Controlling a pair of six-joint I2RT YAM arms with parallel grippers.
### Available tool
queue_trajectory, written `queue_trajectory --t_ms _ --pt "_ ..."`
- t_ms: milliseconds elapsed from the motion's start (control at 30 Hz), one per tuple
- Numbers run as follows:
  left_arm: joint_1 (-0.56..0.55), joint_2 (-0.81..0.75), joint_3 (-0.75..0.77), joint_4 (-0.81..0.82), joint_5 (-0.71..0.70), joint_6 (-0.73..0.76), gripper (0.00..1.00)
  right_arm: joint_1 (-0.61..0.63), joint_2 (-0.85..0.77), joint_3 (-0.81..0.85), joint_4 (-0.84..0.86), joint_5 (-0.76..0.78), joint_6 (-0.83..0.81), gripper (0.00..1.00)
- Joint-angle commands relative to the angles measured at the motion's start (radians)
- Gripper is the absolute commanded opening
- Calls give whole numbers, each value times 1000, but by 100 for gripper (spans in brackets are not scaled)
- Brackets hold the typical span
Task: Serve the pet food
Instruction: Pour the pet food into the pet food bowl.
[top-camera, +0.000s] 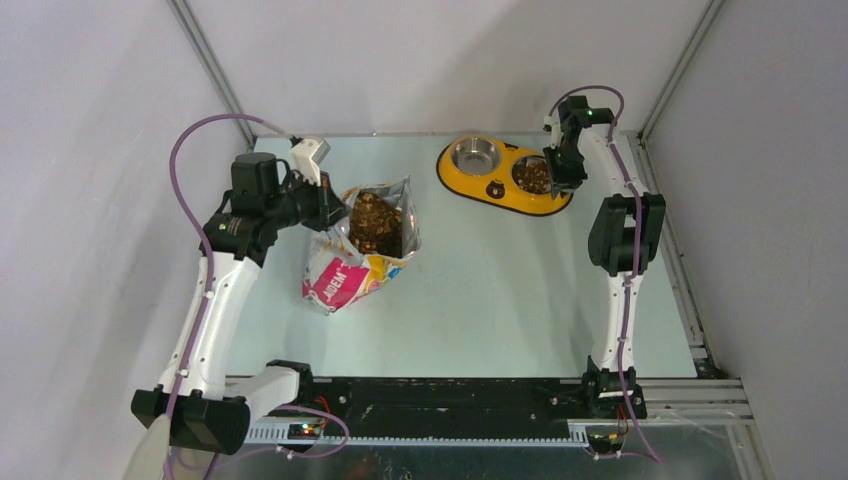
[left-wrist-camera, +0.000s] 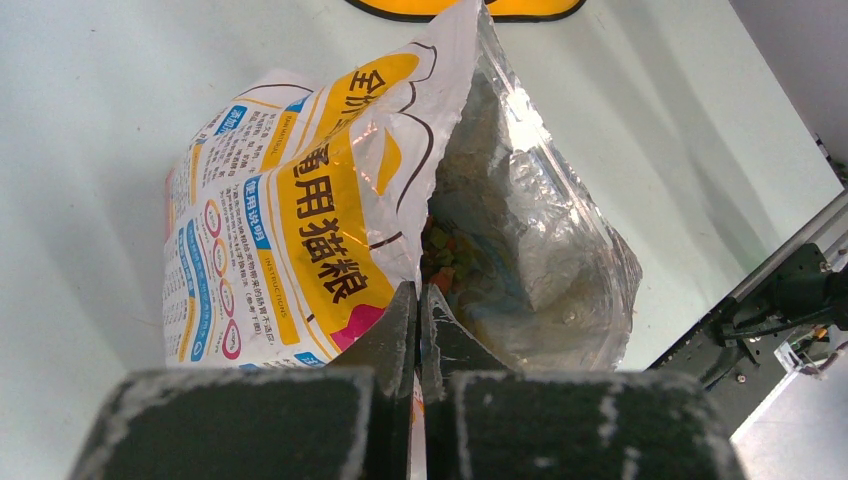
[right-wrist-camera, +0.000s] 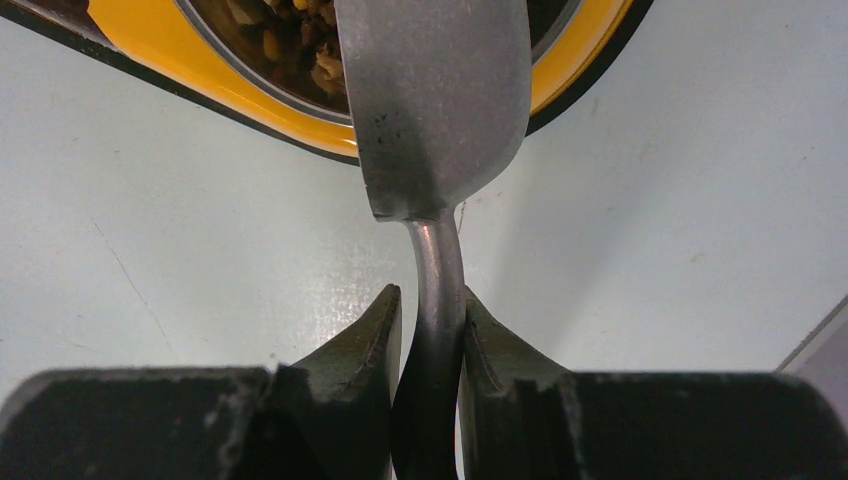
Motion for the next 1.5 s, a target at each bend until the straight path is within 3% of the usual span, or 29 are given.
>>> queue_trajectory --t_ms 0,1033,1467 --pt "11 -32 10 7 35 -21 0 10 -77 65 7 37 -41 0" --pt "11 -33 9 8 38 -22 0 72 -129 23 40 311 -184 0" --pt "12 -30 11 9 39 -22 0 108 -179 -67 86 424 -255 0"
